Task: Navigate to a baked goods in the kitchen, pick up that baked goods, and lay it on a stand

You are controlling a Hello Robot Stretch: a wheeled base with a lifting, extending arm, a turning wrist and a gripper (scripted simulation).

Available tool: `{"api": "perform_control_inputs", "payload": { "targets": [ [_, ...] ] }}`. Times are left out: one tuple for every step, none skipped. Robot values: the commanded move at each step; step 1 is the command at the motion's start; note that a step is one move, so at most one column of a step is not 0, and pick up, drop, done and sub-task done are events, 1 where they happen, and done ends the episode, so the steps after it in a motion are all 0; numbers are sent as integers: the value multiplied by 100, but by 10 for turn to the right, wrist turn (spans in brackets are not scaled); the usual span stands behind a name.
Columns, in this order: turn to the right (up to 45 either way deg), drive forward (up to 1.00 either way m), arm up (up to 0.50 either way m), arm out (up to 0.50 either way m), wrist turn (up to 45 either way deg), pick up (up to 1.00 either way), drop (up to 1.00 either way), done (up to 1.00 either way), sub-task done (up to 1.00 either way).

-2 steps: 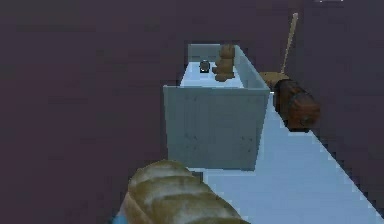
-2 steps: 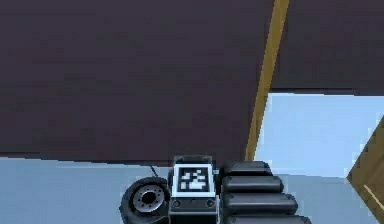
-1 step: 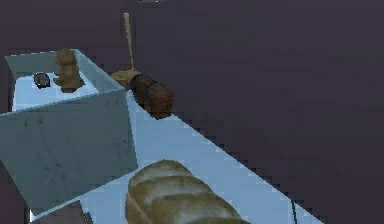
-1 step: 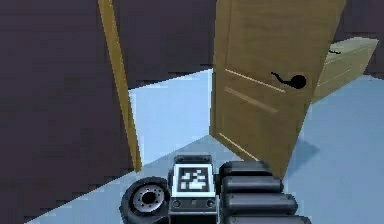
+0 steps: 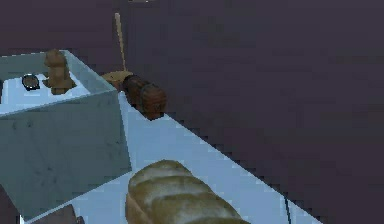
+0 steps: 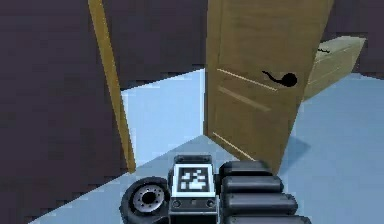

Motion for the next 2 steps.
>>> {"api": "perform_control_inputs", "payload": {
  "targets": [
    [-450, 0, 0, 0, 0, 0, 0, 0, 0],
    [-390, 0, 0, 0, 0, 0, 0, 0, 0]
  ]
}}
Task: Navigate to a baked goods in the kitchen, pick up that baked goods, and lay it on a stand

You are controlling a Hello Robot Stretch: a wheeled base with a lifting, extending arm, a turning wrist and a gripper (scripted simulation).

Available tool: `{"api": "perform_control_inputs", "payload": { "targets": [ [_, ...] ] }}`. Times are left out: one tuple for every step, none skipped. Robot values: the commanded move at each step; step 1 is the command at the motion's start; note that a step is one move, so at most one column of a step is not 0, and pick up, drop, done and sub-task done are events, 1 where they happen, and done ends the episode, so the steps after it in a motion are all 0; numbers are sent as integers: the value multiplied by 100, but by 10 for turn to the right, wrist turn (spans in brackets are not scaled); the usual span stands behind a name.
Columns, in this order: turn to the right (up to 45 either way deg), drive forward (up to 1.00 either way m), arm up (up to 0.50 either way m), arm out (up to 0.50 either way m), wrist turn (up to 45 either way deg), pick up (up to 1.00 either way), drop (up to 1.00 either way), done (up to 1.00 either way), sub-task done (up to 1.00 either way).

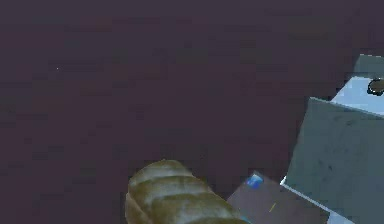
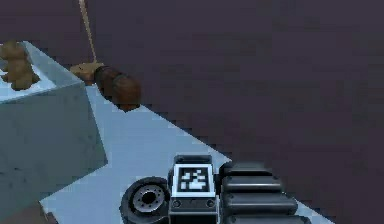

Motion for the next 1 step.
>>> {"api": "perform_control_inputs", "payload": {
  "targets": [
    [450, 0, 0, 0, 0, 0, 0, 0, 0]
  ]
}}
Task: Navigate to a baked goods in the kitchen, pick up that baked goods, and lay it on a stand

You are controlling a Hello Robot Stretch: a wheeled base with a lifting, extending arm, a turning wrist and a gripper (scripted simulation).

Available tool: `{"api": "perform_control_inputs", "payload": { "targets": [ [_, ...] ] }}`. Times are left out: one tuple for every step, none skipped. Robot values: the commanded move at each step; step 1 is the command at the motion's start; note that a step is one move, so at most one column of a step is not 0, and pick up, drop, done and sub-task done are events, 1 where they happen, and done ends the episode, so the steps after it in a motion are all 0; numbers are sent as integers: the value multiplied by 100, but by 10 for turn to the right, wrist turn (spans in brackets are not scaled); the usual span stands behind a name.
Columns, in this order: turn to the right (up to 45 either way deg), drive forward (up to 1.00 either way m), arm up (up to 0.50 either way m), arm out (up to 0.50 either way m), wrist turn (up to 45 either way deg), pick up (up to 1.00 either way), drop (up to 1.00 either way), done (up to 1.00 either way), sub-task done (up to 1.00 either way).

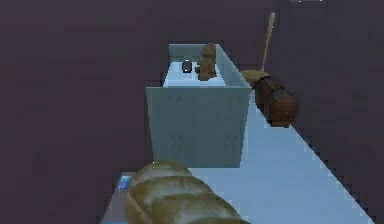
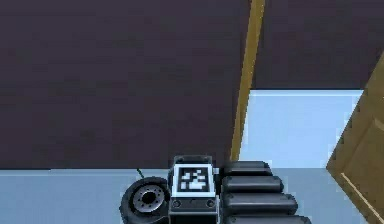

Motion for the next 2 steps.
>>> {"api": "perform_control_inputs", "payload": {
  "targets": [
    [300, 0, 0, 0, 0, 0, 0, 0, 0],
    [-450, 0, 0, 0, 0, 0, 0, 0, 0]
  ]
}}
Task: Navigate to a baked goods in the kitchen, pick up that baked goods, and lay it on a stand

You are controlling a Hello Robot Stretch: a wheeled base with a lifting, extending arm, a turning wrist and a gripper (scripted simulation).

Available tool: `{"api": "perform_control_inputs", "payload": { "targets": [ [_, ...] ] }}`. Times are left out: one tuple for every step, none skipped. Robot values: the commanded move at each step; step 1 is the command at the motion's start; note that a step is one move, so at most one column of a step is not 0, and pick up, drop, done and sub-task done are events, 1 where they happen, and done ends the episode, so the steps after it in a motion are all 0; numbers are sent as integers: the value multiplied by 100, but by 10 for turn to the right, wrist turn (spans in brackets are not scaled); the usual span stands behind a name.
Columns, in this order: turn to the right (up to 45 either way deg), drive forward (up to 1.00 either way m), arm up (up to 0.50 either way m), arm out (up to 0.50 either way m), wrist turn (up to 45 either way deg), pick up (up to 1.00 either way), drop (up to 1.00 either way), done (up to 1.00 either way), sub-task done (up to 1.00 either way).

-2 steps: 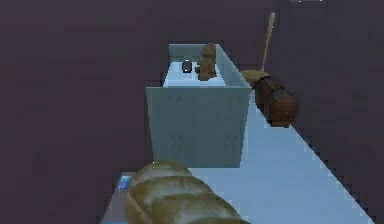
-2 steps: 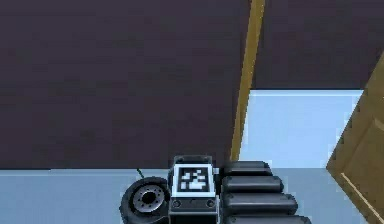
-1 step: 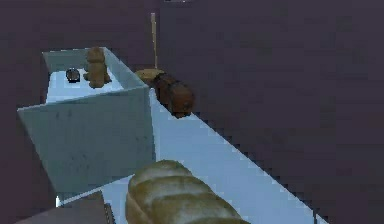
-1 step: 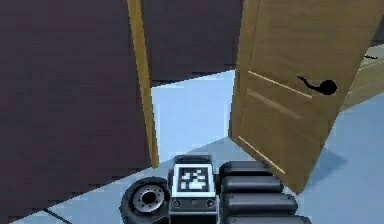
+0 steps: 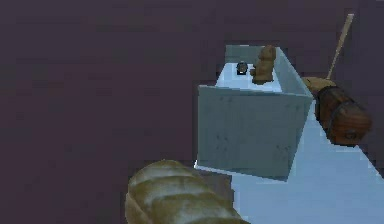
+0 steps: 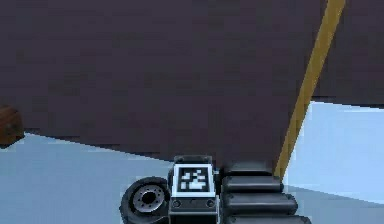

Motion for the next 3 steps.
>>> {"api": "perform_control_inputs", "payload": {
  "targets": [
    [-240, 0, 0, 0, 0, 0, 0, 0, 0],
    [-30, 0, 0, 0, 0, 0, 0, 0, 0],
    [450, 0, 0, 0, 0, 0, 0, 0, 0]
  ]
}}
